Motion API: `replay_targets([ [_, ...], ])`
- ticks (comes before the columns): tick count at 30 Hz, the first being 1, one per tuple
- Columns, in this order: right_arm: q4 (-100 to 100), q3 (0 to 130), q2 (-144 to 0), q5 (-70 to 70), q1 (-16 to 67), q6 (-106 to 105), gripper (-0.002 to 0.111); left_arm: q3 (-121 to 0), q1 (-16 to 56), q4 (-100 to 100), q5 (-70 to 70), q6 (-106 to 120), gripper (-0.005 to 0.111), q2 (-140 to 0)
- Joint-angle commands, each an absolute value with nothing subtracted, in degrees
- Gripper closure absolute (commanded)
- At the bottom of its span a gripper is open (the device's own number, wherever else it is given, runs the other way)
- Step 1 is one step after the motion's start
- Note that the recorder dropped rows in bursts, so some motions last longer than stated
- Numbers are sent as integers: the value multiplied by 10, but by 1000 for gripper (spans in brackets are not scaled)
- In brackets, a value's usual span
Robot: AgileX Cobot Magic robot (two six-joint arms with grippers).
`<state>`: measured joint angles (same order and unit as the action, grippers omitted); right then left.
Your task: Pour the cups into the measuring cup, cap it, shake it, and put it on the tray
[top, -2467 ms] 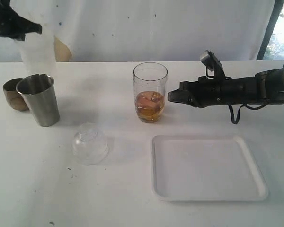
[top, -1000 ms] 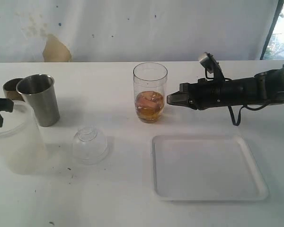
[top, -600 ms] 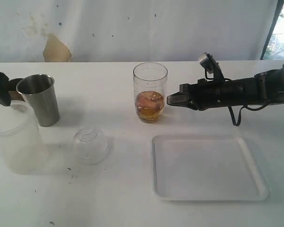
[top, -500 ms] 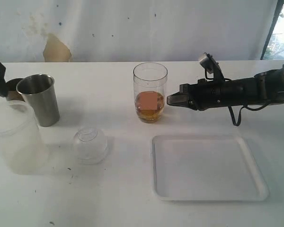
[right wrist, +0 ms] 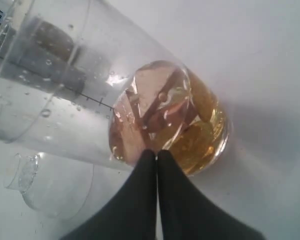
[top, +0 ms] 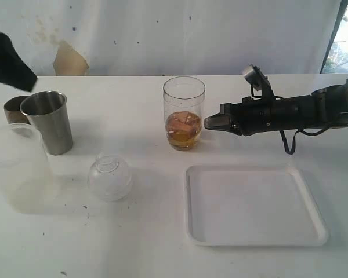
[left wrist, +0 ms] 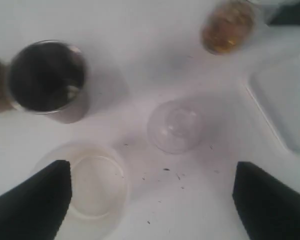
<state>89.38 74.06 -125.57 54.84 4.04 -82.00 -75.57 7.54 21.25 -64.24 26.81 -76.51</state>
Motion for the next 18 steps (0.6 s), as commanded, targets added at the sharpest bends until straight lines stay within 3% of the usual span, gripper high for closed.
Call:
replay_targets([
  [1, 890, 739, -1256, 558, 42, -820, 108, -708, 153, 235, -602, 427, 24, -767],
  [9, 889, 739, -1256, 558, 42, -820, 108, -629, 253, 192, -479, 471, 41, -835],
  [18, 889, 740, -1256, 558, 42, -821, 108, -732, 254, 106, -505, 409, 33, -1007],
])
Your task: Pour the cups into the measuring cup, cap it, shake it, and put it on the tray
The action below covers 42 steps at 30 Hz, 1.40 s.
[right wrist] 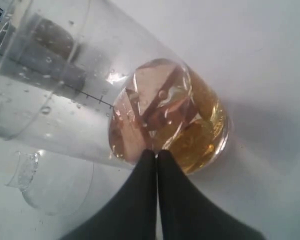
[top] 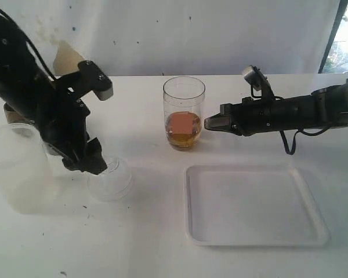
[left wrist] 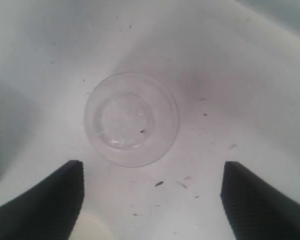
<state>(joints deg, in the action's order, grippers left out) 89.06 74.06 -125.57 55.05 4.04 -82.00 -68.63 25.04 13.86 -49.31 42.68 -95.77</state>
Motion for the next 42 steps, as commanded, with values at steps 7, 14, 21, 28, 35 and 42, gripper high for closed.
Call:
replay_targets([
  [7, 889, 740, -1256, 558, 42, -821, 108, -788, 254, 116, -507, 415, 41, -1088],
  [14, 888, 741, -1256, 558, 42, -821, 108, -788, 254, 112, -490, 414, 39, -1114],
  [21, 878, 741, -1256, 558, 42, -821, 108, -788, 254, 71, -512, 422, 106, -1113],
  [28, 862, 741, -1256, 558, 42, -821, 108, -885, 254, 54, -591, 392, 107, -1065],
  [35, 850, 741, -1256, 505, 40, -821, 108, -1064, 254, 37, -635, 390, 107, -1064],
  [42, 980, 748, -1256, 448, 40, -902, 108, -1149, 254, 110, -631, 423, 107, -1106],
])
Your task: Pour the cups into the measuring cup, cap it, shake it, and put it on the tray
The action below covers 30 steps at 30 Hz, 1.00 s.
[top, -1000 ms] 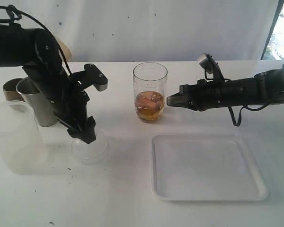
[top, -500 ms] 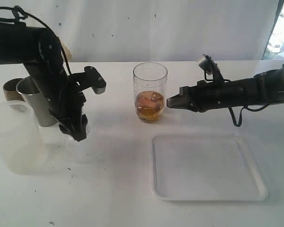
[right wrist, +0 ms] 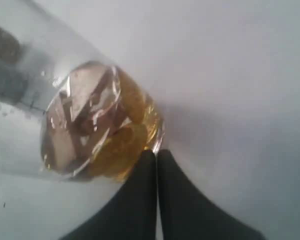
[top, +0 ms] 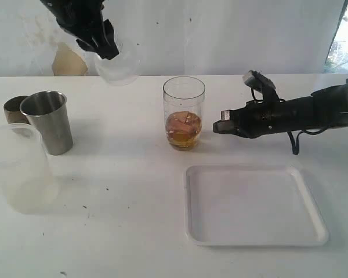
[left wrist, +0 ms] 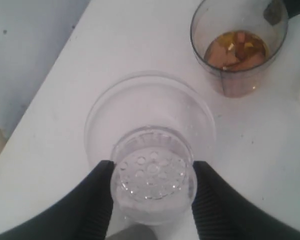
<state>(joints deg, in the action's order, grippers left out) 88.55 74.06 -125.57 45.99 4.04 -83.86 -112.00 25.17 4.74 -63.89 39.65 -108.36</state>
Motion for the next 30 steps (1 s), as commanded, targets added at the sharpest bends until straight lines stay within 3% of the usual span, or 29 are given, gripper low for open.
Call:
replay_targets([
  [1, 999, 752, -1256, 444, 40, -916, 108, -1155, 254, 131, -626, 425, 107, -1114],
  [10, 999, 820, -1256, 424, 40, -941, 108, -1184, 288, 133, -606, 459, 107, -1154],
  [30, 944, 820, -1256, 465, 69, -950, 108, -1184, 307, 148, -591, 463, 107, -1180],
])
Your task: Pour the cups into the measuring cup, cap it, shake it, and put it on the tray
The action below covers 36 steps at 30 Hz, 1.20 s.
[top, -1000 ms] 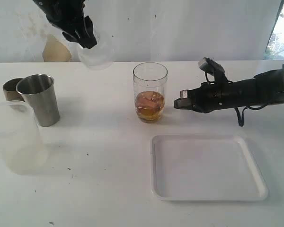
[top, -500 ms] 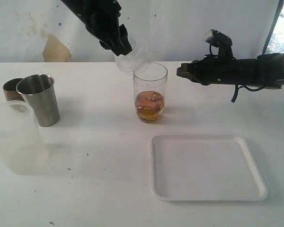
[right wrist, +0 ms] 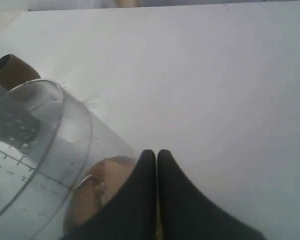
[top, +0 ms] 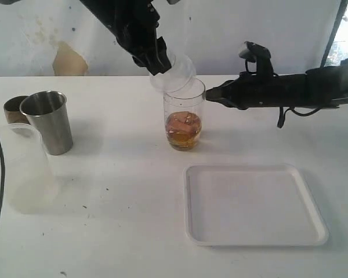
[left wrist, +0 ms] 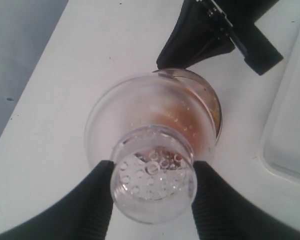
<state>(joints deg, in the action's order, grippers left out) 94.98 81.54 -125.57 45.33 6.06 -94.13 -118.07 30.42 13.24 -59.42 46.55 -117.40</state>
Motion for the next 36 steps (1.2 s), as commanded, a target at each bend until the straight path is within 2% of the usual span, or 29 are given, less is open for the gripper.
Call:
replay_targets([
  [1, 944, 820, -1256, 465, 72, -950, 108, -1184, 307, 149, -592, 463, 107, -1181],
  [36, 835, 819, -1256, 559, 80, -922, 108, -1184, 316, 159, -571, 462, 107, -1202],
])
